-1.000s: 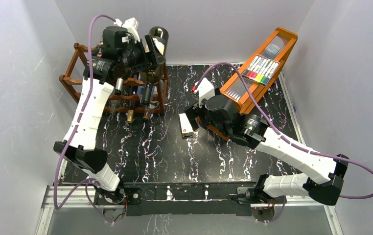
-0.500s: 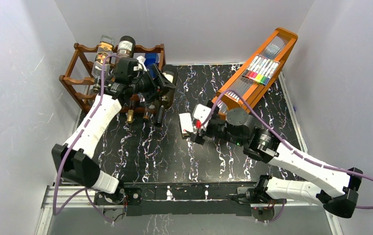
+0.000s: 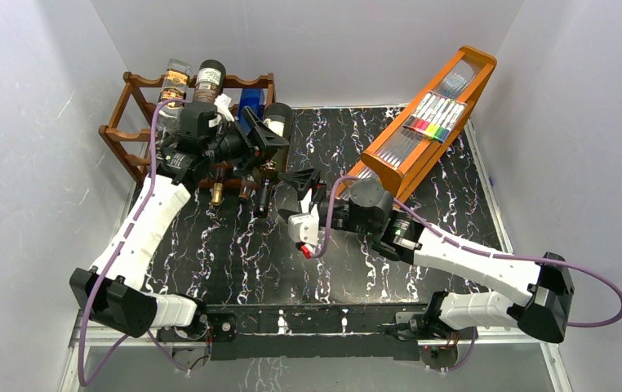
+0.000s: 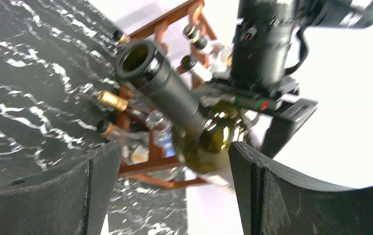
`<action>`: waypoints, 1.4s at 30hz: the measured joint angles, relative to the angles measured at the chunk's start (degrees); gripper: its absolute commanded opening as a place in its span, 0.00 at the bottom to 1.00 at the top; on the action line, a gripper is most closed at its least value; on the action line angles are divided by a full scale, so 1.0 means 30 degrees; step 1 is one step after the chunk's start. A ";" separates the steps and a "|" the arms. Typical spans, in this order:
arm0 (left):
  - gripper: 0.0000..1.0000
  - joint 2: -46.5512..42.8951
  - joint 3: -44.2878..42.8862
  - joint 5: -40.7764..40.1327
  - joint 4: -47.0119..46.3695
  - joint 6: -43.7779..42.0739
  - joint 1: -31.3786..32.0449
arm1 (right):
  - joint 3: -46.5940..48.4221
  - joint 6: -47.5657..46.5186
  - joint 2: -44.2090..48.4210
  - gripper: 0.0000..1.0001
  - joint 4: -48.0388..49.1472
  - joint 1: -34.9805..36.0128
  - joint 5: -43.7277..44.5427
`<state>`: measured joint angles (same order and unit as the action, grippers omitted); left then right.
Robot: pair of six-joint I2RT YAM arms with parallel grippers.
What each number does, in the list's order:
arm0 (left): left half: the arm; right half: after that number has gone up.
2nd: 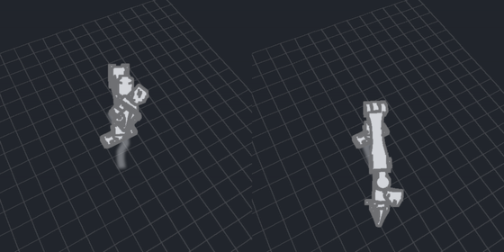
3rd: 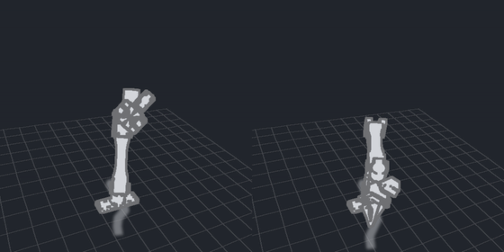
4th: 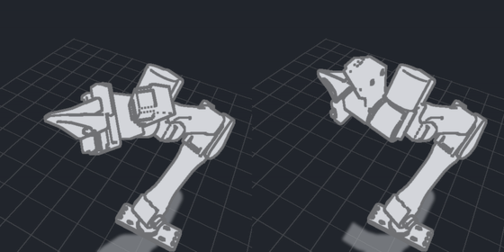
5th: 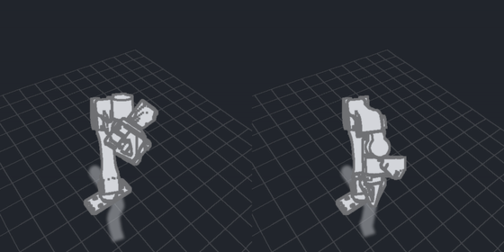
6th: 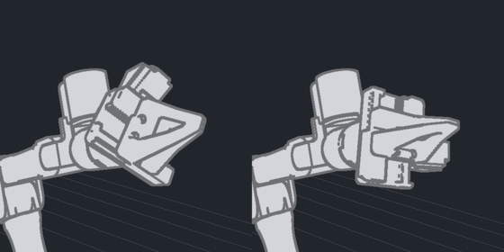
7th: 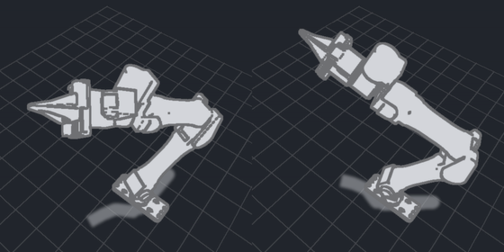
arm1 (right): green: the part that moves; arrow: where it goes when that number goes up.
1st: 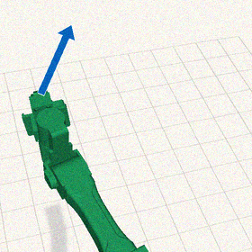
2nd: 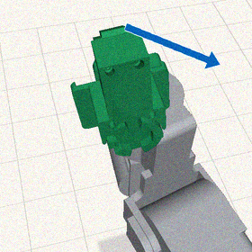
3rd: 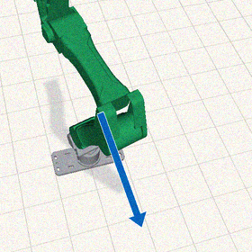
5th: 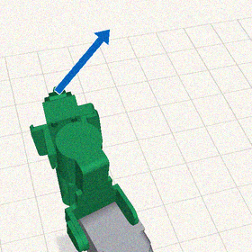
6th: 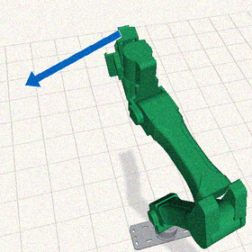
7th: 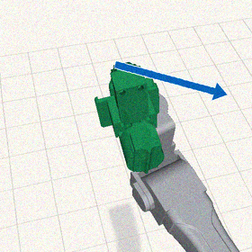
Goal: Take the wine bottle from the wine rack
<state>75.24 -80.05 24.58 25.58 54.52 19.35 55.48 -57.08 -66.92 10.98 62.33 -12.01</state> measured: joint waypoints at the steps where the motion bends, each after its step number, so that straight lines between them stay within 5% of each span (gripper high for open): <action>1: 0.22 0.0044 0.0029 0.0000 0.0073 0.0044 0.0000 | 0.0000 -0.0627 -0.0109 0.92 0.0576 0.0109 -0.0131; 8: 0.21 0.0073 0.0321 0.0080 0.0131 0.0860 0.0000 | 0.1239 -0.5450 -0.2084 0.82 0.2375 0.0634 -0.0408; 19: 0.29 0.0153 0.0605 0.0197 0.0211 0.1727 0.0000 | 0.1326 -0.7723 -0.2943 0.33 0.2215 0.1392 -0.0204; 22: 0.43 0.0160 0.0605 0.0408 0.0299 0.1712 -0.0044 | 0.1326 -0.8174 -0.3067 0.15 0.2375 0.1413 -0.0189; 25: 0.74 0.0160 0.0605 0.0466 0.0335 0.1698 -0.0051 | 0.1326 -0.7927 -0.3067 0.00 0.2441 0.1486 -0.0095; 27: 0.96 0.0160 0.0670 0.0546 0.0364 0.1705 -0.0051 | 0.1326 -0.7526 -0.3067 0.00 0.2477 0.1515 -0.0044; 28: 0.98 0.0160 0.0685 0.0568 0.0379 0.1683 -0.0051 | 0.1326 -0.7388 -0.3060 0.00 0.2477 0.1523 -0.0044; 42: 0.98 -0.0714 0.1443 0.0306 0.0226 -0.0313 0.0051 | 0.1508 0.1494 -0.2426 0.00 0.2871 0.1501 0.2900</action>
<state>73.10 -75.72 25.50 26.26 53.58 19.51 60.01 -52.60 -74.19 19.59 66.83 -3.31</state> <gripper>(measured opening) 0.981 0.425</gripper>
